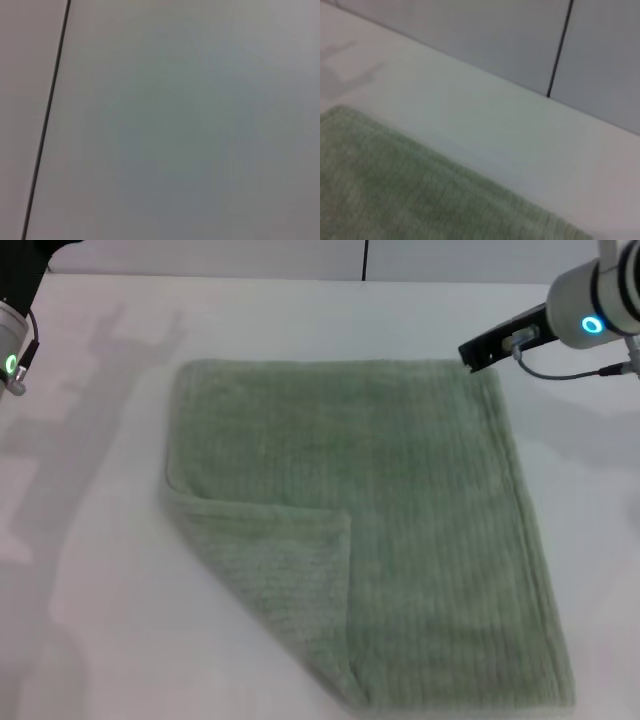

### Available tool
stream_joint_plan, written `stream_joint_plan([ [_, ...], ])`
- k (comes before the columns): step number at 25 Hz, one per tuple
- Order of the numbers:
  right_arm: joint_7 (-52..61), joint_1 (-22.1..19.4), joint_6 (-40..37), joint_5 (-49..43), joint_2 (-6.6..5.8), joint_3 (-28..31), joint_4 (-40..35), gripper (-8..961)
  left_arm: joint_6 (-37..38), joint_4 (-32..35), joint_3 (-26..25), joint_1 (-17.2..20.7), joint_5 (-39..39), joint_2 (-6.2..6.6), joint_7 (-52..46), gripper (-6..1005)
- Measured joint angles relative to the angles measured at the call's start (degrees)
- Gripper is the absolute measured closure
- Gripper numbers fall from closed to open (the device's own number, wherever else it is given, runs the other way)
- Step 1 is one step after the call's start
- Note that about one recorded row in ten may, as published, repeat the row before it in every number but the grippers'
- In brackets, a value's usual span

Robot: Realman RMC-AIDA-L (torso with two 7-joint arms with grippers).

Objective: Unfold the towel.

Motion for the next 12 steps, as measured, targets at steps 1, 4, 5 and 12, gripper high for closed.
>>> stream_joint_plan([
  [1, -0.79, 1.69, 0.63, 0.0, -0.01, 0.62, 2.44, 953, -0.65, 0.44, -0.01, -0.19, -0.17, 0.01, 0.0, 206],
  [4, -1.46, 2.94, 1.07, 0.0, -0.01, 1.21, 4.37, 953, -1.01, 0.62, -0.14, -0.31, -0.24, 0.01, 0.0, 207],
  [5, -1.87, 3.49, 1.27, 0.02, -0.01, 1.55, 5.33, 953, -1.14, 0.63, -0.23, -0.33, -0.25, 0.01, 0.0, 208],
  [12, -5.15, 7.08, 1.64, 0.3, -0.31, 3.31, 12.31, 953, -2.59, 0.68, -0.42, -0.73, -0.34, 0.1, 0.03, 211],
])
